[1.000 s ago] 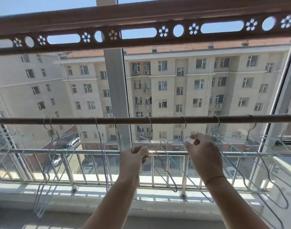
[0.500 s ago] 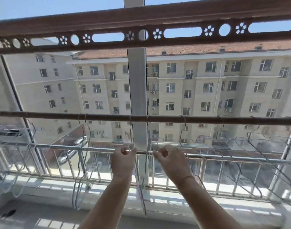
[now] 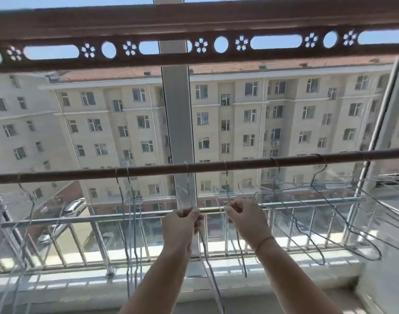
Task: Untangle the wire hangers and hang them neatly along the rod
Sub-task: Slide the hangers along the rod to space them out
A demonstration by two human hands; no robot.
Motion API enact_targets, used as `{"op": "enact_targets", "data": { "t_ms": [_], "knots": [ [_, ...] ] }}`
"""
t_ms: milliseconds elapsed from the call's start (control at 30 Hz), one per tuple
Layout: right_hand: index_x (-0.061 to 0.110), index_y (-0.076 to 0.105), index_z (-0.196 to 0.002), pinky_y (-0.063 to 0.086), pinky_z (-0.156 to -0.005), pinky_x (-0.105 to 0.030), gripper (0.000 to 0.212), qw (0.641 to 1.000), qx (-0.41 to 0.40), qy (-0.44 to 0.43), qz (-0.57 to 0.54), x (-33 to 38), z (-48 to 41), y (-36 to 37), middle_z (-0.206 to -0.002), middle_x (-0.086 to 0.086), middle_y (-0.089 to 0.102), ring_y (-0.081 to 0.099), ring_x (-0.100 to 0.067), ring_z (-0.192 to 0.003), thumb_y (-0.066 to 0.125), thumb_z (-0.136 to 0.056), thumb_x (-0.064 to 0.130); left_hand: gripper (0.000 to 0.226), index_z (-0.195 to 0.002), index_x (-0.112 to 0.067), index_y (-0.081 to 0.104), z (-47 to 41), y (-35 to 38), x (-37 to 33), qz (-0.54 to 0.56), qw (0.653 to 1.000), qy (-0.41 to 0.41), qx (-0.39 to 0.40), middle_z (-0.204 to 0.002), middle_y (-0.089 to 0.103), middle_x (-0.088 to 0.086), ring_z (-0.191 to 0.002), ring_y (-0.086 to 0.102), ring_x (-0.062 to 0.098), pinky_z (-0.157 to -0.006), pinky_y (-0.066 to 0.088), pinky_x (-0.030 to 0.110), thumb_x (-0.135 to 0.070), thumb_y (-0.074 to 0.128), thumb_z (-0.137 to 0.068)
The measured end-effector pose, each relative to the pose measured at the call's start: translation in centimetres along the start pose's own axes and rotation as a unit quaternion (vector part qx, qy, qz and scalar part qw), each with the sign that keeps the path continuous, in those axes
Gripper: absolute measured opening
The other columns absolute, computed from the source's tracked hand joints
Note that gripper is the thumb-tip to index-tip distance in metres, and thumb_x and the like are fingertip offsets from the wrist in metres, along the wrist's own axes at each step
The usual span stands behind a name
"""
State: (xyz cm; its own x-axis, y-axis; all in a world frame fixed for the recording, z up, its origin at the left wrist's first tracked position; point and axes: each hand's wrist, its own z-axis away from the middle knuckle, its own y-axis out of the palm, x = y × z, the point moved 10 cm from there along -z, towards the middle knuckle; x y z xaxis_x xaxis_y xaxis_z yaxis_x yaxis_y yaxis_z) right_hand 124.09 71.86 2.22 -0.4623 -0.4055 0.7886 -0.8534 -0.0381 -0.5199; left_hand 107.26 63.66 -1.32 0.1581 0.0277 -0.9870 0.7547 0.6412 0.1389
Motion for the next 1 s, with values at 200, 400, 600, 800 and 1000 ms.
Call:
{"op": "enact_targets", "data": {
  "t_ms": [200, 400, 600, 800, 1000],
  "knots": [
    [0.014, 0.066, -0.075, 0.049, -0.064, -0.02, 0.016, 1.0, -0.02, 0.009, -0.013, -0.2, 0.3, -0.9, -0.068, -0.001, 0.063, 0.064, -0.018, -0.071, 0.057, -0.088, 0.017, 0.012, -0.095, 0.005, 0.066, 0.0, -1.7, -0.3, 0.011, 1.0, -0.003, -0.002, -0.07, 0.064, 0.011, -0.059, 0.054, 0.014, -0.054, 0.046, 0.021, -0.001, 0.059, -0.088],
    [0.006, 0.069, -0.085, 0.04, -0.055, -0.016, 0.019, 0.999, -0.042, 0.022, -0.001, -1.3, 0.0, -2.2, -0.073, -0.004, 0.066, 0.063, -0.019, -0.07, 0.057, -0.089, 0.02, 0.008, -0.087, -0.001, 0.067, 0.8, -1.9, -0.3, 0.014, 1.0, -0.001, -0.009, -0.071, 0.065, 0.01, -0.062, 0.056, 0.016, -0.061, 0.047, 0.025, -0.002, 0.059, -0.088],
    [0.015, 0.067, -0.08, 0.05, -0.065, -0.026, 0.015, 0.999, -0.038, 0.028, 0.025, -1.6, 0.1, -3.1, -0.073, 0.0, 0.066, 0.063, -0.017, -0.073, 0.057, -0.087, 0.024, 0.008, -0.088, 0.0, 0.068, 1.0, -1.4, -0.2, 0.011, 1.0, -0.01, -0.01, -0.074, 0.067, 0.011, -0.065, 0.058, 0.017, -0.062, 0.048, 0.025, -0.004, 0.062, -0.086],
    [0.01, 0.06, -0.105, 0.052, -0.076, -0.034, 0.026, 0.997, -0.06, 0.001, 0.043, -0.3, 1.0, -5.0, -0.082, 0.0, 0.062, 0.061, -0.02, -0.08, 0.061, -0.086, 0.027, 0.011, -0.095, -0.003, 0.068, 2.0, -2.9, -1.2, 0.0, 1.0, 0.018, -0.011, -0.081, 0.067, 0.01, -0.073, 0.06, 0.017, -0.07, 0.05, 0.026, -0.007, 0.062, -0.086],
    [0.007, 0.059, -0.107, 0.044, -0.064, -0.012, 0.025, 0.988, -0.078, -0.135, 0.015, 7.4, 3.9, -3.4, -0.084, 0.0, 0.059, 0.056, -0.01, -0.074, 0.06, -0.087, 0.022, 0.01, -0.095, -0.008, 0.067, 3.3, -7.7, -3.9, 0.008, 0.994, 0.102, -0.046, -0.082, 0.068, 0.006, -0.073, 0.061, 0.014, -0.065, 0.047, 0.02, -0.009, 0.062, -0.087]
  ]
}}
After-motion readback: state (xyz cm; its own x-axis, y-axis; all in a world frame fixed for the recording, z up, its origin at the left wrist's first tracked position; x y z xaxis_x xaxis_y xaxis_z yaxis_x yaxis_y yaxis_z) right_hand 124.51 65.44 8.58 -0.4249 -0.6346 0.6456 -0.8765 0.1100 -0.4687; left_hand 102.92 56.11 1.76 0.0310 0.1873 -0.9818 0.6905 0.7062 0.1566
